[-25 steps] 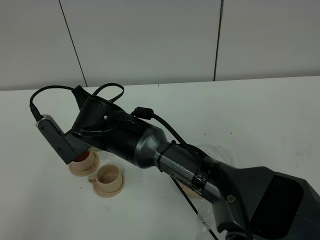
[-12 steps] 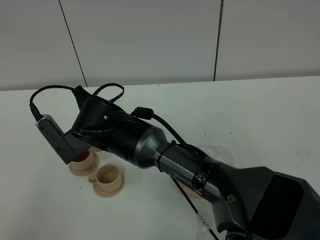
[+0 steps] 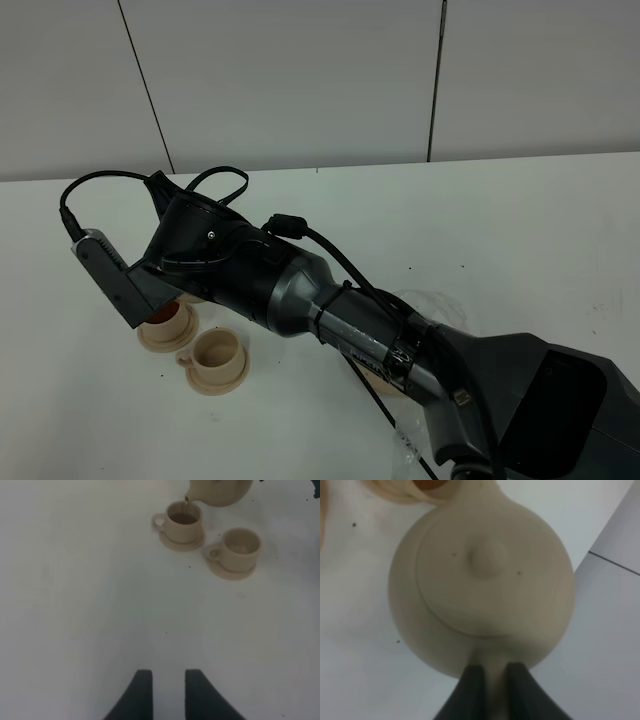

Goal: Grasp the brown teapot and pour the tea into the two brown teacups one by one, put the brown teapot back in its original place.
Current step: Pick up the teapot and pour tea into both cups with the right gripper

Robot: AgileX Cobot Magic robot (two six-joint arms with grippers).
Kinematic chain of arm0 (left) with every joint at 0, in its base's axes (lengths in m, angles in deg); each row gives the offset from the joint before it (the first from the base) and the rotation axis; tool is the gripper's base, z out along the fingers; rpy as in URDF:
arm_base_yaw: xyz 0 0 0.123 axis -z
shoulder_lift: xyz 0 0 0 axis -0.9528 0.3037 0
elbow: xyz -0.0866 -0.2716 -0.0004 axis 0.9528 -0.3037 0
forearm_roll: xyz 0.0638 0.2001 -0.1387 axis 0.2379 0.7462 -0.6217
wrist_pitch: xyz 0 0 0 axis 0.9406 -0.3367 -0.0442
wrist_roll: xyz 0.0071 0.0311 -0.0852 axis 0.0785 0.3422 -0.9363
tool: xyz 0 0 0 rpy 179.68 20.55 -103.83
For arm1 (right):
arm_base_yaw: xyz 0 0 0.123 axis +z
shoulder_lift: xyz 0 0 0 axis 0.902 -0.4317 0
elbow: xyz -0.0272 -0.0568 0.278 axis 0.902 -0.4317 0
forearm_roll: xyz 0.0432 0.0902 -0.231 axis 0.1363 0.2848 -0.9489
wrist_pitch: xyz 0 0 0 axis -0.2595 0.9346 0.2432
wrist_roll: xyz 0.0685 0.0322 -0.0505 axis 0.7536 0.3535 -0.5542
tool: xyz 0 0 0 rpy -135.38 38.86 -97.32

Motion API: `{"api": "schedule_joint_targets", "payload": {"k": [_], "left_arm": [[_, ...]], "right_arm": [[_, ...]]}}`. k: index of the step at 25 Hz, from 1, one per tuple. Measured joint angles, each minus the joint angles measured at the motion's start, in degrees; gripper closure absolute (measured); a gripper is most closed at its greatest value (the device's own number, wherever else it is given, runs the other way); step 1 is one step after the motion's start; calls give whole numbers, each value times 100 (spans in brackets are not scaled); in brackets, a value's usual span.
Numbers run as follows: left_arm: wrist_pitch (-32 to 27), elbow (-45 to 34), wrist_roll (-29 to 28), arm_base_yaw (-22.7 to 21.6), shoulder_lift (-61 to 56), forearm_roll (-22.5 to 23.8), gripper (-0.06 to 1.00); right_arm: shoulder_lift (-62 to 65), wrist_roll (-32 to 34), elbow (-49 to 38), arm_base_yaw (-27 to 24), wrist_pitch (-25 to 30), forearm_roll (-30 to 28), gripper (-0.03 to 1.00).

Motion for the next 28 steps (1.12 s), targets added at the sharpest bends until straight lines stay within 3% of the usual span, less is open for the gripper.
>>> {"api": "schedule_joint_targets", "payload": {"k": [28], "left_arm": [[0, 0, 0, 0, 0, 0, 71]], "right_arm": [[0, 46, 0, -17, -75, 190, 87]]}}
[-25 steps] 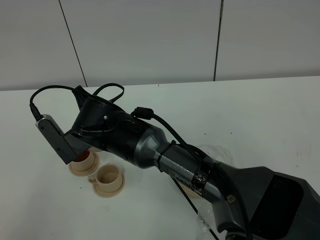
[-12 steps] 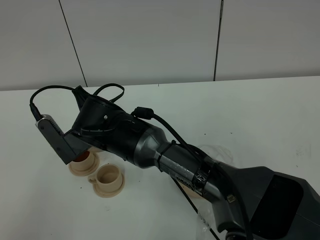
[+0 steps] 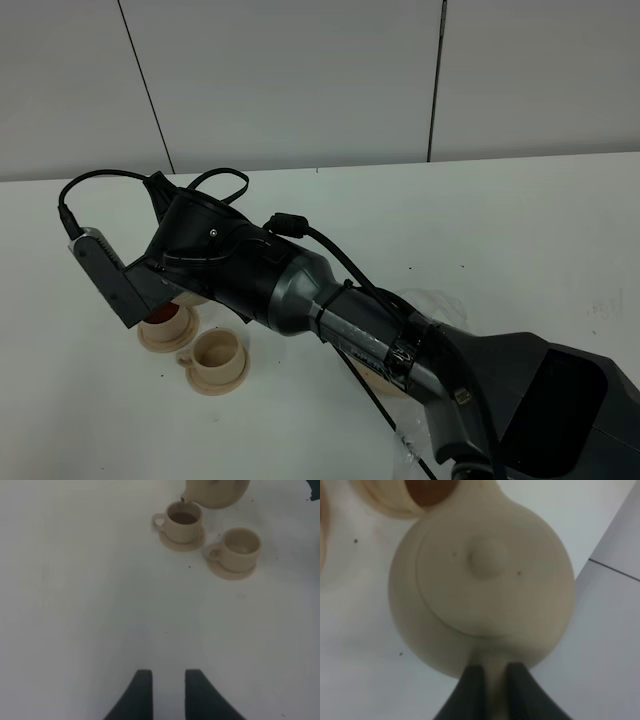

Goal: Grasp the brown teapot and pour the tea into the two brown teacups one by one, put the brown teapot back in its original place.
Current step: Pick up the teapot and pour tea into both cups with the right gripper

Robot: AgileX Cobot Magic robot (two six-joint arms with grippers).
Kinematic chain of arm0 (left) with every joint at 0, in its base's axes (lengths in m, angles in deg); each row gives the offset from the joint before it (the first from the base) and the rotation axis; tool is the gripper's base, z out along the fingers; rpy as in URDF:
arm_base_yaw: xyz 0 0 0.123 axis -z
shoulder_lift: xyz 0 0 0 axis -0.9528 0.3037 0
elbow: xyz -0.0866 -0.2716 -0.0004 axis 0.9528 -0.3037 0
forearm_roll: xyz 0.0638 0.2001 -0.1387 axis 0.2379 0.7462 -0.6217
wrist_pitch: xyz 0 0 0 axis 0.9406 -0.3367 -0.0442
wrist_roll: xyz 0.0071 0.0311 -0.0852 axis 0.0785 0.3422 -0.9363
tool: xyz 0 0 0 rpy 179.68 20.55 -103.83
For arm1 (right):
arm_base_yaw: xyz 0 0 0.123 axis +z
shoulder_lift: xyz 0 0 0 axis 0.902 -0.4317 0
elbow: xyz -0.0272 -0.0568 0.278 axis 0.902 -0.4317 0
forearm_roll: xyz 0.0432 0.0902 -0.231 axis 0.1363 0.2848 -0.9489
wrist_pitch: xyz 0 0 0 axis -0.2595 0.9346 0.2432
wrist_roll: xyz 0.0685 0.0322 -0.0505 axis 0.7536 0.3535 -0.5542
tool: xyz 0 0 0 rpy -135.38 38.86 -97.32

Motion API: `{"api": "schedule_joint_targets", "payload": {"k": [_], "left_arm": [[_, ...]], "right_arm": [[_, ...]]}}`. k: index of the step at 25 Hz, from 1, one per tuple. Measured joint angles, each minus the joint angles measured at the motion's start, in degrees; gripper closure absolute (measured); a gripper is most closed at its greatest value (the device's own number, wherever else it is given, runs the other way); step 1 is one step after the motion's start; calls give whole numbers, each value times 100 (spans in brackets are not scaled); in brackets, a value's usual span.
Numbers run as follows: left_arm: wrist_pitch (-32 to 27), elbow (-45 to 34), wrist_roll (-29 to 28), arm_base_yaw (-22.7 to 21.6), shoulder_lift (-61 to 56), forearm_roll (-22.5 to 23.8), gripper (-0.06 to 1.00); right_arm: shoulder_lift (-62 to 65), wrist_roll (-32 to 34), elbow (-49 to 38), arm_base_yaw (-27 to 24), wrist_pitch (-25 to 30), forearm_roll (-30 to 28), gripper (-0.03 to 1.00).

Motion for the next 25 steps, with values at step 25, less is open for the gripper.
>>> {"api": "schedule_joint_targets", "payload": {"k": [25], "left_arm": [[0, 0, 0, 0, 0, 0, 71]], "right_arm": [[240, -241, 0, -512, 30, 1337, 87]]}}
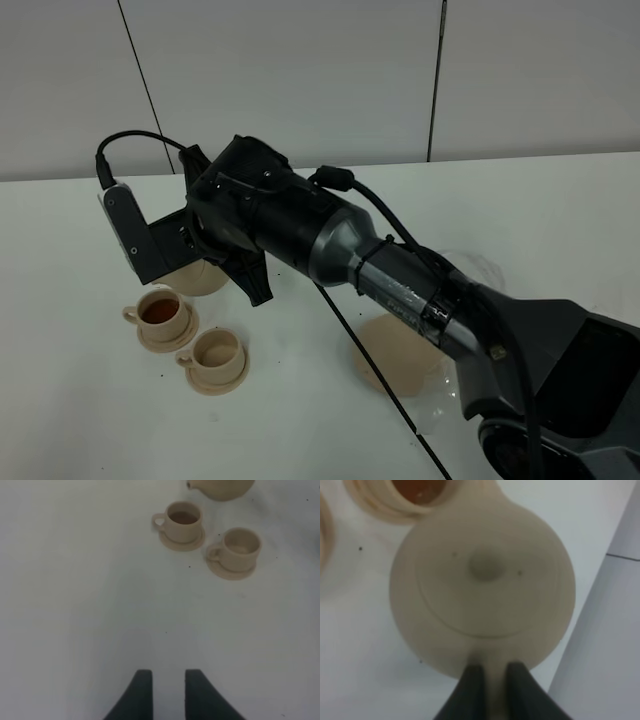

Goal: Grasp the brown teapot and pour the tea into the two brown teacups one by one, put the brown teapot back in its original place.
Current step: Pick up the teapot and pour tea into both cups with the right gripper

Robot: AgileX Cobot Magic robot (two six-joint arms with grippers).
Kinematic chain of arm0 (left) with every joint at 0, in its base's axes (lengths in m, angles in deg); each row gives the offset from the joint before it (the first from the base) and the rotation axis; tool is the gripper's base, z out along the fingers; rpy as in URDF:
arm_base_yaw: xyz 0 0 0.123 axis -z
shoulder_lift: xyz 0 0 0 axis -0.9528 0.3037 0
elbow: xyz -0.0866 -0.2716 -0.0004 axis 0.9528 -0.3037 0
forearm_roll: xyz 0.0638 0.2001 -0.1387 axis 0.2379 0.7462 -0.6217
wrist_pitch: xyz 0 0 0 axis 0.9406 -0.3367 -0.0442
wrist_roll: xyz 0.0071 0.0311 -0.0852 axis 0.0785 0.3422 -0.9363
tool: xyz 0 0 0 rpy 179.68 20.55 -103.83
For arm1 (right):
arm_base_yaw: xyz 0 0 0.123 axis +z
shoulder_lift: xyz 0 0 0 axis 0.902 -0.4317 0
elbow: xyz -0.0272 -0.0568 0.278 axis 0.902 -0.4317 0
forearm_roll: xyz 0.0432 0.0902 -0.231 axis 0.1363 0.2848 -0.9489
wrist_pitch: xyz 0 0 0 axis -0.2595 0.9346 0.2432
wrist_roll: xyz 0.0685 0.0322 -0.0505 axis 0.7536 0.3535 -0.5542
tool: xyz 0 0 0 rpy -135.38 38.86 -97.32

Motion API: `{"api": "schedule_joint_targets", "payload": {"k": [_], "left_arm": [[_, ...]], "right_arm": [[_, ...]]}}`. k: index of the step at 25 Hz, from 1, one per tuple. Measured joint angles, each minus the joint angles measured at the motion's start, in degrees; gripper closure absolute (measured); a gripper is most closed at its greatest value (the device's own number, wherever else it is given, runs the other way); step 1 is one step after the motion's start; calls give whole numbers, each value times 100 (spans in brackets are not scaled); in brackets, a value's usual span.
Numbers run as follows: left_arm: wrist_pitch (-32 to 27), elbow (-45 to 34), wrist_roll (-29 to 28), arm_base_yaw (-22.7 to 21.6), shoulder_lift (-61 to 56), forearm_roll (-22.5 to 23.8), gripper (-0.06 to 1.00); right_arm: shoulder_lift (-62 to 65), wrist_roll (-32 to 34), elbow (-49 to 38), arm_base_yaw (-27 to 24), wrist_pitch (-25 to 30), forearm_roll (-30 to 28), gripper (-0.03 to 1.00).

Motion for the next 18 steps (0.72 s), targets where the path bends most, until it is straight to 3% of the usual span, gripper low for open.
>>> {"api": "schedule_joint_targets", "payload": {"k": [12, 18], "left_arm": [[0, 0, 0, 0, 0, 0, 71], [0, 0, 0, 0, 0, 0, 71]], "right_arm": [[326, -130, 0, -154, 447, 1174, 87], [572, -185, 0, -400, 923, 2157, 87]]}}
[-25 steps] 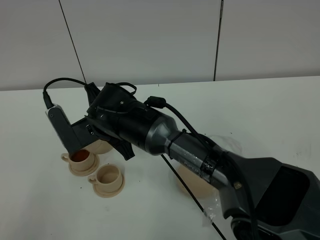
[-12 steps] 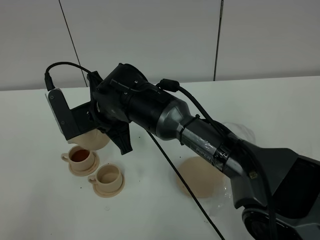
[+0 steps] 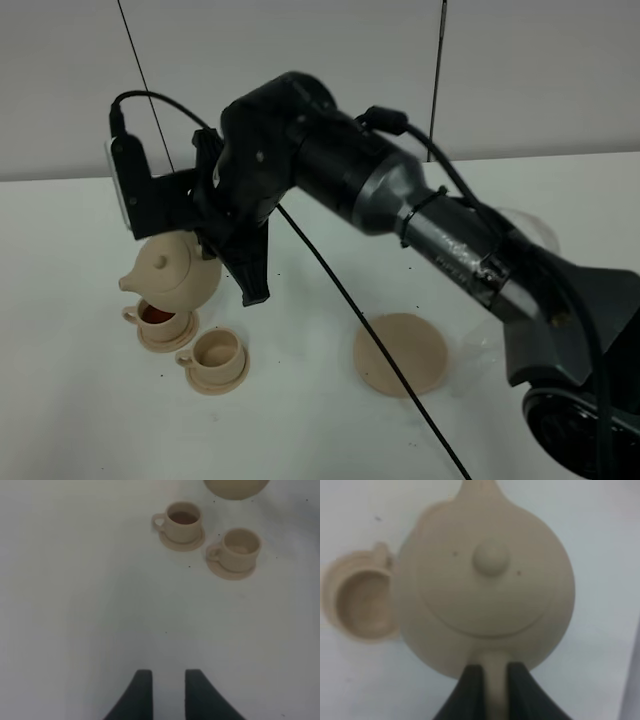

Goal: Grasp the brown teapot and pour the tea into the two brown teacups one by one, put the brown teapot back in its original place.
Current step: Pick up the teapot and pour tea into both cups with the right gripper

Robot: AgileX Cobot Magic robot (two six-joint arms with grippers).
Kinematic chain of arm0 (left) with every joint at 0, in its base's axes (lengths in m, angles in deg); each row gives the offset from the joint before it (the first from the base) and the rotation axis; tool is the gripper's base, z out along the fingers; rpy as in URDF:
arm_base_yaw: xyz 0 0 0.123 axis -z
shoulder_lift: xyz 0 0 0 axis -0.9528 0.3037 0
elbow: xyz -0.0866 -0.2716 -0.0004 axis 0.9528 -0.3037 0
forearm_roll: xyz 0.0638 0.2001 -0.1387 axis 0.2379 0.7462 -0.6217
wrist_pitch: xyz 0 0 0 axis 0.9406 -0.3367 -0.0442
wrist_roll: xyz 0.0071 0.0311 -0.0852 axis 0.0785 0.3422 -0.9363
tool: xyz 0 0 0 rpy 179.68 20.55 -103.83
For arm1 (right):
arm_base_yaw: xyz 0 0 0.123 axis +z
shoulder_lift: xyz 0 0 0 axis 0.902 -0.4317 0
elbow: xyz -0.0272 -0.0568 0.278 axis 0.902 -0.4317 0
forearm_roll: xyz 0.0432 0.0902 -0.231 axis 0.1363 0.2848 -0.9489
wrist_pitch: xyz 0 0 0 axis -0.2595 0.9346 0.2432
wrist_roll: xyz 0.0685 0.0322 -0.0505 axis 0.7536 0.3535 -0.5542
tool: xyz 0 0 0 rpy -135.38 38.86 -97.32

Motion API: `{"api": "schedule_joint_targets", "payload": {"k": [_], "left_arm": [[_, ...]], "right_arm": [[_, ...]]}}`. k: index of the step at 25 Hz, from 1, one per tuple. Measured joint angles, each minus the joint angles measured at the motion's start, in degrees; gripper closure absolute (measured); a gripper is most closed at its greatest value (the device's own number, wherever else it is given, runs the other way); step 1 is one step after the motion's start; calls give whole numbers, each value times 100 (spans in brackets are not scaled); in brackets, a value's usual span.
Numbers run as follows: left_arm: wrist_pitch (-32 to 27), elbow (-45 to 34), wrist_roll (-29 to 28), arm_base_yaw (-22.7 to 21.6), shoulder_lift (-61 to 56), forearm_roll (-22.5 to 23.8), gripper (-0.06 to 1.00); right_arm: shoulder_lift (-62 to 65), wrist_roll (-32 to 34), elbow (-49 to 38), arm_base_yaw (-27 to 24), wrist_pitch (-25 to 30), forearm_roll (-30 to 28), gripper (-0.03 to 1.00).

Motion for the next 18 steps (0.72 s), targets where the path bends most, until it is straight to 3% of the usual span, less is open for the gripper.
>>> {"api": "schedule_joint_targets", "payload": {"k": [11, 18], "left_arm": [[0, 0, 0, 0, 0, 0, 71], [0, 0, 0, 0, 0, 0, 71]], "right_arm": [[101, -388, 0, -490, 334, 1638, 87], [67, -547, 0, -689, 468, 2209, 87]]}}
